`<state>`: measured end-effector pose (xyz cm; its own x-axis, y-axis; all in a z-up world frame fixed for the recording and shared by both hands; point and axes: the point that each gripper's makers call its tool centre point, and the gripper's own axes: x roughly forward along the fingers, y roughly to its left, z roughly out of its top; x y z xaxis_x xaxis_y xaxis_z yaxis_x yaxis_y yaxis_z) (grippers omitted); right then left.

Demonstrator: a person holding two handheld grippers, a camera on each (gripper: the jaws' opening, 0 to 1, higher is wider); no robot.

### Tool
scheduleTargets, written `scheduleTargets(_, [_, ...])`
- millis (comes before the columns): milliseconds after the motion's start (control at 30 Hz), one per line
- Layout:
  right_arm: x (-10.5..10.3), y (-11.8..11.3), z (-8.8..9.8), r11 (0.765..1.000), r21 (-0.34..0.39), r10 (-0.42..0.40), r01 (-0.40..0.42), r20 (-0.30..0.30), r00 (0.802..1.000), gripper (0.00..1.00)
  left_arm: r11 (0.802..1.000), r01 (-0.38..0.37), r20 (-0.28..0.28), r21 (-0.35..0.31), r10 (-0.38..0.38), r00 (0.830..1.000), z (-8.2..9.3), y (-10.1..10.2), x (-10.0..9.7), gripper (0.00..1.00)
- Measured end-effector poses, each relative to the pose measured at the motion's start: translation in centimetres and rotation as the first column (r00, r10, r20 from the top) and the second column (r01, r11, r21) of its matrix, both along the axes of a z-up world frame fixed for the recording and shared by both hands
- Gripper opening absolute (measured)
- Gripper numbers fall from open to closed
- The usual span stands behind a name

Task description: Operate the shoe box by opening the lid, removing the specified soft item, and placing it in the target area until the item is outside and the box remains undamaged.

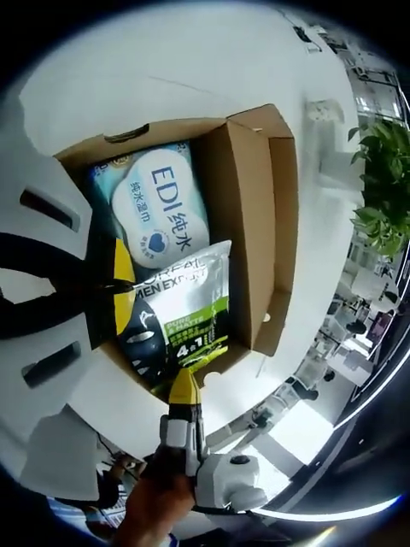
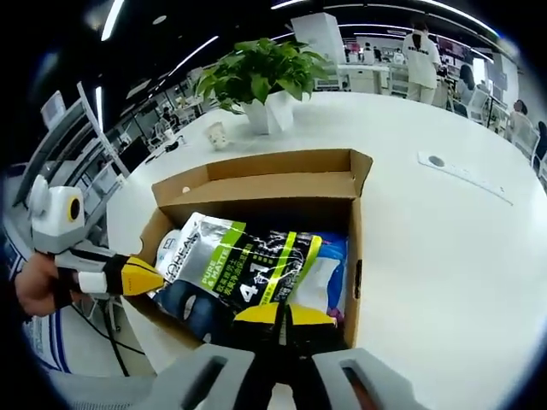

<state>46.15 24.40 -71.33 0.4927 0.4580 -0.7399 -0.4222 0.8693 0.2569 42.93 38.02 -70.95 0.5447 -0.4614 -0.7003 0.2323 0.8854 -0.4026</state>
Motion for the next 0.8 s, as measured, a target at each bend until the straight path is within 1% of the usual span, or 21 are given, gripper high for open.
scheduleTargets(100, [0.0, 0.0, 0.6, 1.0, 0.011, 0.004, -0.004, 0.016, 1.0, 0.0, 1.0, 0.016, 0.015, 0.014, -0.016, 1.0, 0.4, -0.1, 0.0, 0.0])
scheduleTargets(200, [0.3, -0.2, 1.3, 1.0, 0.026, -0.005, 0.004, 0.031, 1.0, 0.0, 1.0, 0.02, 0.027, 0.015, -0.02, 0.999, 1.0, -0.3, 0.1, 0.0])
scheduleTargets(333, [0.4, -0.7, 1.7, 1.0, 0.026, -0.01, 0.009, 0.042, 0.999, 0.0, 1.0, 0.028, 0.046, 0.014, -0.028, 0.999, 2.0, -0.7, 0.5, 0.0])
scheduleTargets(400, [0.3, -1.1, 2.0, 1.0, 0.025, -0.014, 0.013, 0.047, 0.999, 0.0, 0.999, 0.037, 0.061, 0.013, -0.038, 0.997, 2.6, -1.2, 0.7, 0.0])
scheduleTargets(500, [0.3, -1.8, 2.4, 0.999, 0.029, -0.026, 0.024, 0.049, 0.998, 0.0, 0.999, 0.046, 0.071, 0.013, -0.047, 0.996, 3.1, -1.8, 1.0, 0.0])
scheduleTargets(567, [0.3, -2.6, 2.9, 0.999, 0.029, -0.036, 0.034, 0.058, 0.998, 0.0, 0.998, 0.059, 0.08, 0.007, -0.06, 0.995, 3.6, -2.5, 1.1, 0.0])
scheduleTargets(700, [0.3, -3.8, 3.3, 0.998, 0.034, -0.055, 0.053, 0.066, 0.996, 0.0, 0.997, 0.079, 0.09, 0.006, -0.079, 0.993, 4.1, -3.5, 1.2, 0.0])
scheduleTargets(800, [0.2, -5.0, 3.7, 0.997, 0.034, -0.073, 0.071, 0.072, 0.995, 0.0, 0.995, 0.1, 0.099, 0.007, -0.101, 0.99, 4.4, -4.7, 1.6, 0.0])
